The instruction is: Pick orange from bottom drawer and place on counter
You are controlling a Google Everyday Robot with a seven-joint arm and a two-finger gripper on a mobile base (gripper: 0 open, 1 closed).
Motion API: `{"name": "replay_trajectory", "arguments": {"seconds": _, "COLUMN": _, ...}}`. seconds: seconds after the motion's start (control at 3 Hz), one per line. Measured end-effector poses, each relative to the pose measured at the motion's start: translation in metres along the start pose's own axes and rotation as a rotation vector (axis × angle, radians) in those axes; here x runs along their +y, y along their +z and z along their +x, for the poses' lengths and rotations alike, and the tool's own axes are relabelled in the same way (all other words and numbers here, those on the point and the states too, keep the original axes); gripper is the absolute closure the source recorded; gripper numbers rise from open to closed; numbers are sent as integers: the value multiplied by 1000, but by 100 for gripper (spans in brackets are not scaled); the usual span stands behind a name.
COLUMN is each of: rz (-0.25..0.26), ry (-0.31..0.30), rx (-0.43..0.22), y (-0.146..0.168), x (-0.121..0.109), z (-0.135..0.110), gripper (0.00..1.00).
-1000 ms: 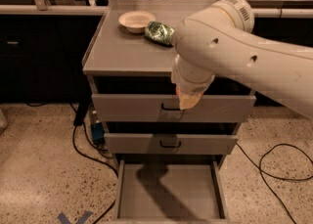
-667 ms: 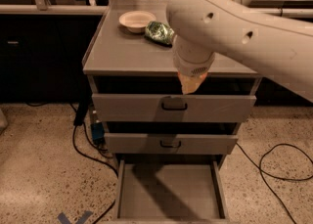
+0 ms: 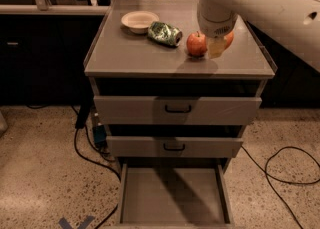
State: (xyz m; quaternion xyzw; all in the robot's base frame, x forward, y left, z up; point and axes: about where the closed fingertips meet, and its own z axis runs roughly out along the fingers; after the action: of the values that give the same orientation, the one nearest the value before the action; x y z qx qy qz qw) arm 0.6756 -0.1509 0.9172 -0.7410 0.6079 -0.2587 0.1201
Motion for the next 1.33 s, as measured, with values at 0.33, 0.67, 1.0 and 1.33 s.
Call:
{"name": "replay_trajectory", "arguments": {"seconds": 0.33, "rz": 0, "ry": 0, "rx": 0, "y": 0, "x": 0, "z": 0, "gripper": 100}}
{"name": "replay_trajectory", "arguments": {"seconds": 0.67, "rz": -6, "ry": -19, "rx": 4, "y": 10, "x": -5, "z": 2, "gripper": 100}}
{"name": "replay_trajectory", "arguments": {"seconds": 1.0, "rz": -6, "ry": -38, "rx": 43, "y": 39, "x": -21, "z": 14, "gripper": 100}}
{"name": "replay_trajectory", "arguments": {"seconds": 1.33, "rz": -17, "ry": -62, "rx": 83, "y": 74, "x": -42, "z": 30, "gripper": 100}}
